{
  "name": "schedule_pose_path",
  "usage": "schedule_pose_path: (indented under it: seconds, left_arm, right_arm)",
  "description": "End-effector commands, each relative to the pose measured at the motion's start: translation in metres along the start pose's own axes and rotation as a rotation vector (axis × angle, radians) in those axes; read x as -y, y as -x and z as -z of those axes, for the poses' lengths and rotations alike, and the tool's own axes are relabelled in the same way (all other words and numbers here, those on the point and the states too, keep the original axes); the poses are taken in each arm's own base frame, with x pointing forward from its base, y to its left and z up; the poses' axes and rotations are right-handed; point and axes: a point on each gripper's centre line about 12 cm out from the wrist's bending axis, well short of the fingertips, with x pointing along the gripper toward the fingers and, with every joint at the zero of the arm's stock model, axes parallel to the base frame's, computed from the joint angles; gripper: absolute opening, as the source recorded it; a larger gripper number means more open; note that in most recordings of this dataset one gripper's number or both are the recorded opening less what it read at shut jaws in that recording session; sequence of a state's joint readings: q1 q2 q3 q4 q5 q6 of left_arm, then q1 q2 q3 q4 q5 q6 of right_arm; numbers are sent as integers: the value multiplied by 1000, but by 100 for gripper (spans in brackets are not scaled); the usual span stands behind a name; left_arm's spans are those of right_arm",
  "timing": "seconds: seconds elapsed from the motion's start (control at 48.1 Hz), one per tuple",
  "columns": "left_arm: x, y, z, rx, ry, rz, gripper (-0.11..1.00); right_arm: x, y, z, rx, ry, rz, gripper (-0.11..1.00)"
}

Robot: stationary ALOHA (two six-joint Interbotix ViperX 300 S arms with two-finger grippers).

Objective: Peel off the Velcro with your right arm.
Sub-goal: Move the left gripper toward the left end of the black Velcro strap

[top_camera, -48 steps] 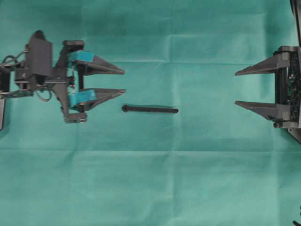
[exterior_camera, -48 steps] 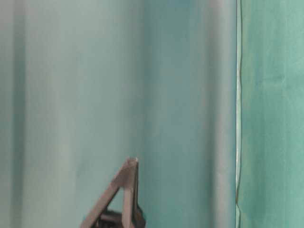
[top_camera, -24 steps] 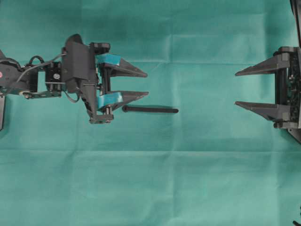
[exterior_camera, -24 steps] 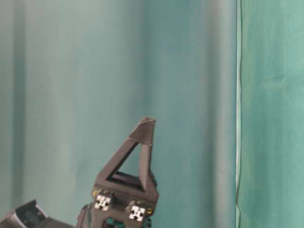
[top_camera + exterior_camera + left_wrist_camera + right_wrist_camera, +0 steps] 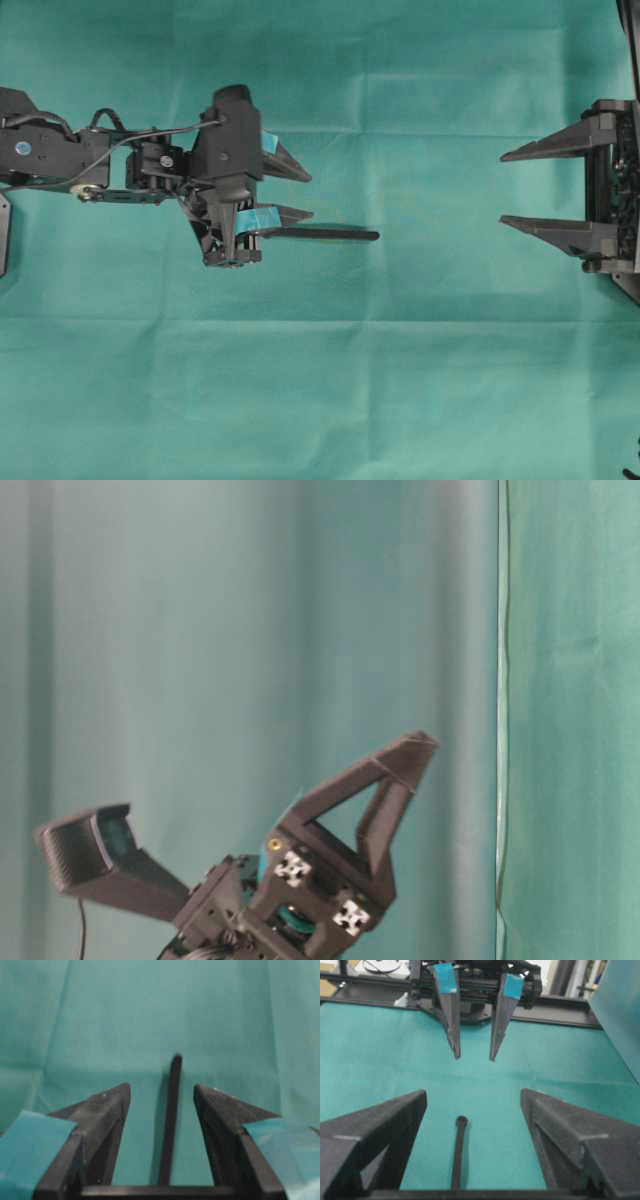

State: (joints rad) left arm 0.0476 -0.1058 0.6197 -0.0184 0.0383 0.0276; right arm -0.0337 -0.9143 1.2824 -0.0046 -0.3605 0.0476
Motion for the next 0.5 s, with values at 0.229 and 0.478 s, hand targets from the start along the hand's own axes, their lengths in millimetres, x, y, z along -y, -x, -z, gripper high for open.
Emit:
schedule_pose_path:
  seconds: [0.229, 0.478]
  left_arm:
    - [0, -7, -8, -101, -41, 6, 53]
    - [0, -23, 0, -141, -44, 6, 53]
  right_arm:
    - [0, -2, -5, 18, 1, -1, 50]
    - [0, -2, -4, 14, 1, -1, 50]
